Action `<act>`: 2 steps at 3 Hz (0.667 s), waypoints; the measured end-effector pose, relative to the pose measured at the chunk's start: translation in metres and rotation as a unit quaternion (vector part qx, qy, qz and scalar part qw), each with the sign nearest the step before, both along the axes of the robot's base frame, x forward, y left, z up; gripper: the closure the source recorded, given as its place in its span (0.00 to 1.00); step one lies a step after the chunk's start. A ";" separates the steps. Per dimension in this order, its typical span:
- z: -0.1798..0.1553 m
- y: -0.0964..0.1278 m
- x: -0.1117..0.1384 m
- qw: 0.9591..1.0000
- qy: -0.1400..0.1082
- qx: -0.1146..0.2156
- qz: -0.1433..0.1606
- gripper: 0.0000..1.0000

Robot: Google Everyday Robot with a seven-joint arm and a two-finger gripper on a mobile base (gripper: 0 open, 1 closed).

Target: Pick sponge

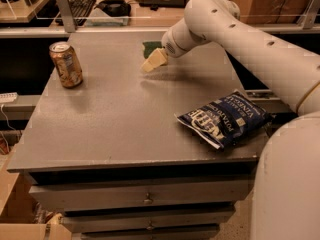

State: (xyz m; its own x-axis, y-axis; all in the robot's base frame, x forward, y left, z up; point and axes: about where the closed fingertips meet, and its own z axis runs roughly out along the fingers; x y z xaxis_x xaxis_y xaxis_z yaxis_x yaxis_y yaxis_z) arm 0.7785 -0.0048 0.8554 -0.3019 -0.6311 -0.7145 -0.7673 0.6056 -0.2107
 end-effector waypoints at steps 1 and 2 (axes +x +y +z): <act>-0.004 -0.012 0.019 1.000 0.000 0.018 -0.023 0.25; -0.002 -0.018 0.025 0.999 -0.001 0.029 -0.030 0.48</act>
Offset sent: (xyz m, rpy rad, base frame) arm 0.0327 -0.0295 0.0054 0.0833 -0.0125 -0.0830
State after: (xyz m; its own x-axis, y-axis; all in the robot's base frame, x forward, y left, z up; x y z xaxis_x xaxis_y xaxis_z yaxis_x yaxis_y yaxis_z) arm 0.8035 -0.0226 0.8533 -0.3363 -0.5703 -0.7495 -0.7295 0.6611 -0.1757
